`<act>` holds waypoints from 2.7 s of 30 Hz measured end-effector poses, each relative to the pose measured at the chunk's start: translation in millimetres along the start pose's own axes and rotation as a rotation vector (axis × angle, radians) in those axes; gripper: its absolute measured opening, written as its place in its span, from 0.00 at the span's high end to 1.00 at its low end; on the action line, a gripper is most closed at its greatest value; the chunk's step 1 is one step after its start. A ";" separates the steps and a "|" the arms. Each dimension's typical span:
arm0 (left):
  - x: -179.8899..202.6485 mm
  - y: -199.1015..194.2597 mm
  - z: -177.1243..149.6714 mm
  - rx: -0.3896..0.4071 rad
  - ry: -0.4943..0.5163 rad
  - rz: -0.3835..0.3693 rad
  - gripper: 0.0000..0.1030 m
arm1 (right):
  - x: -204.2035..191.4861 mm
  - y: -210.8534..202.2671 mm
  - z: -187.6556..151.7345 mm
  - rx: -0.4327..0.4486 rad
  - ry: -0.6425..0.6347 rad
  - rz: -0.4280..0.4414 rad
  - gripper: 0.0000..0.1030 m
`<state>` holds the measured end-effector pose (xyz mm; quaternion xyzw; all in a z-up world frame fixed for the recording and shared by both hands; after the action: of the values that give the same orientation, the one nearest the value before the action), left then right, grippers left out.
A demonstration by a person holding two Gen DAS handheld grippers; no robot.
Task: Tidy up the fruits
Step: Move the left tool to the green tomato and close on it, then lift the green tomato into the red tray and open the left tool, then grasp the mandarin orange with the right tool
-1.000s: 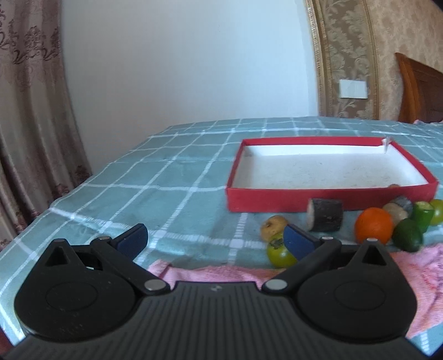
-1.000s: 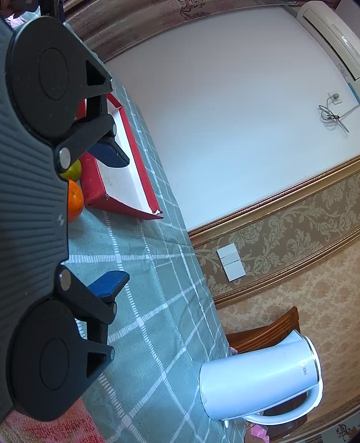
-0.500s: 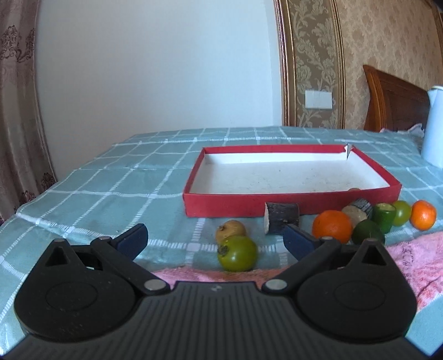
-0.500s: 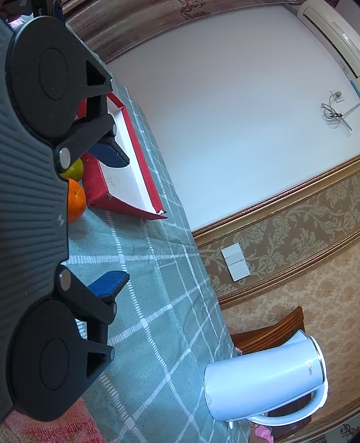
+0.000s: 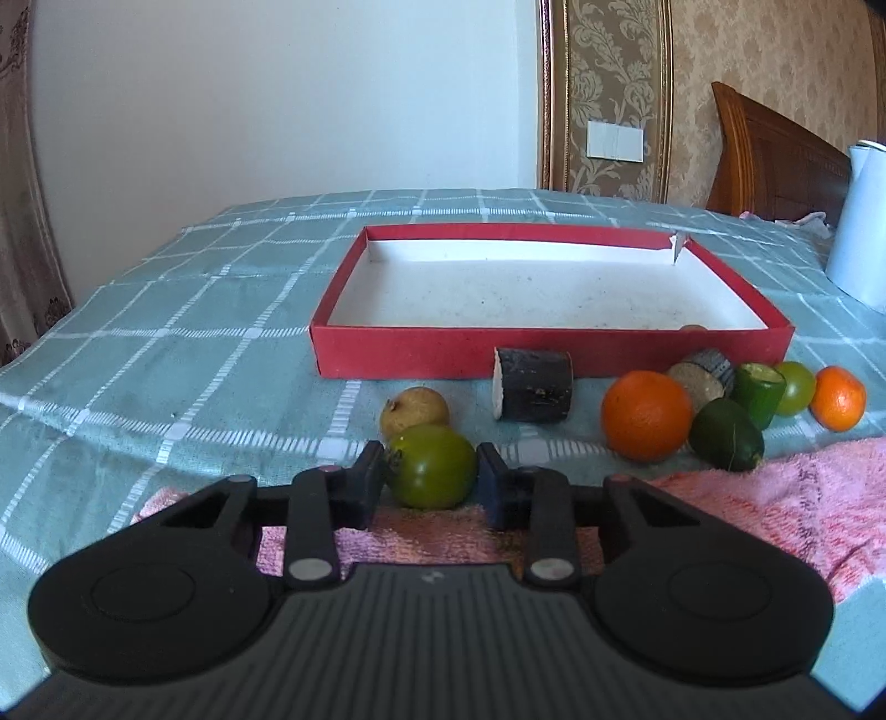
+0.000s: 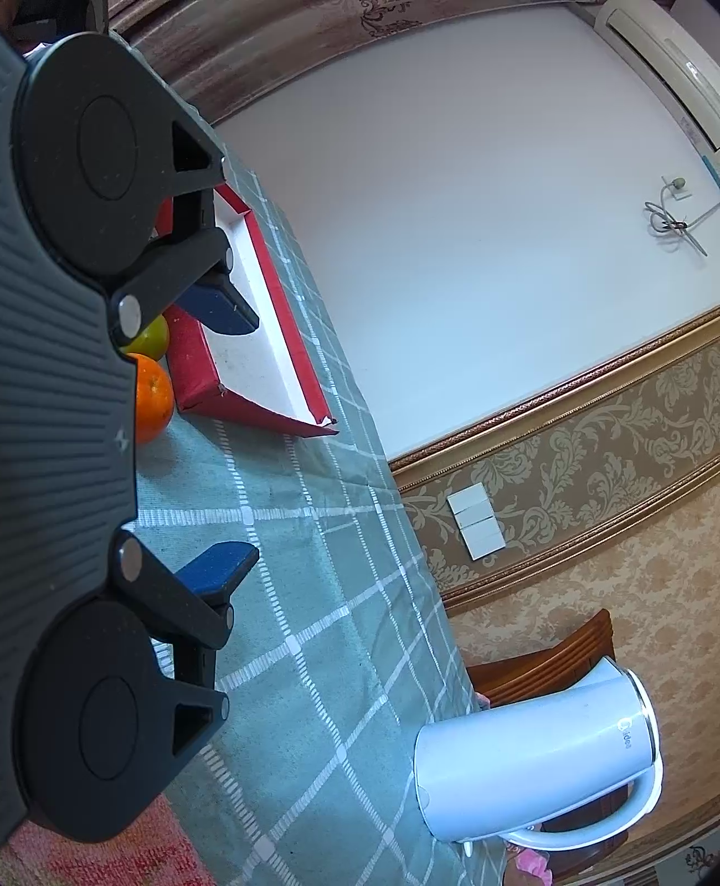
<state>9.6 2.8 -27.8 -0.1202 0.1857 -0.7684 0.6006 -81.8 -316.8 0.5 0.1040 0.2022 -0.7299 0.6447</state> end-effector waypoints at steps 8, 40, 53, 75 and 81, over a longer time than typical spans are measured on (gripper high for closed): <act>4.3 -16.9 10.8 0.053 -0.006 -0.017 0.69 | 1.2 -1.3 0.6 0.011 0.002 0.001 0.14; -105.7 7.7 22.4 0.129 -0.254 0.237 0.00 | -8.5 1.6 -2.5 -0.018 -0.048 0.051 0.14; -122.6 7.4 15.9 0.108 -0.325 0.230 0.00 | -44.0 27.6 -31.1 -0.267 -0.391 0.027 0.37; -122.4 10.8 14.4 0.085 -0.321 0.242 0.00 | -53.3 32.0 -16.3 -0.252 -0.339 0.090 0.59; -123.3 10.4 14.3 0.088 -0.332 0.241 0.00 | -76.2 62.9 -5.0 -0.228 -0.351 0.112 0.59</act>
<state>55.4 117.9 -14.6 -0.1956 0.0636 -0.6679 0.7153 -9.4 -251.7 17.4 -0.0873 0.1621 -0.6722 0.7171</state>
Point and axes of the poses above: each gripper's, at about its wrist camera, not at the fingertips, and y roughly the way its jaws point, x to its right, z to its top, the point moved 5 cm from there along y, roughly the way its jaws point, and after that the axes turned 7 degrees about x, right-handed, at the moved point
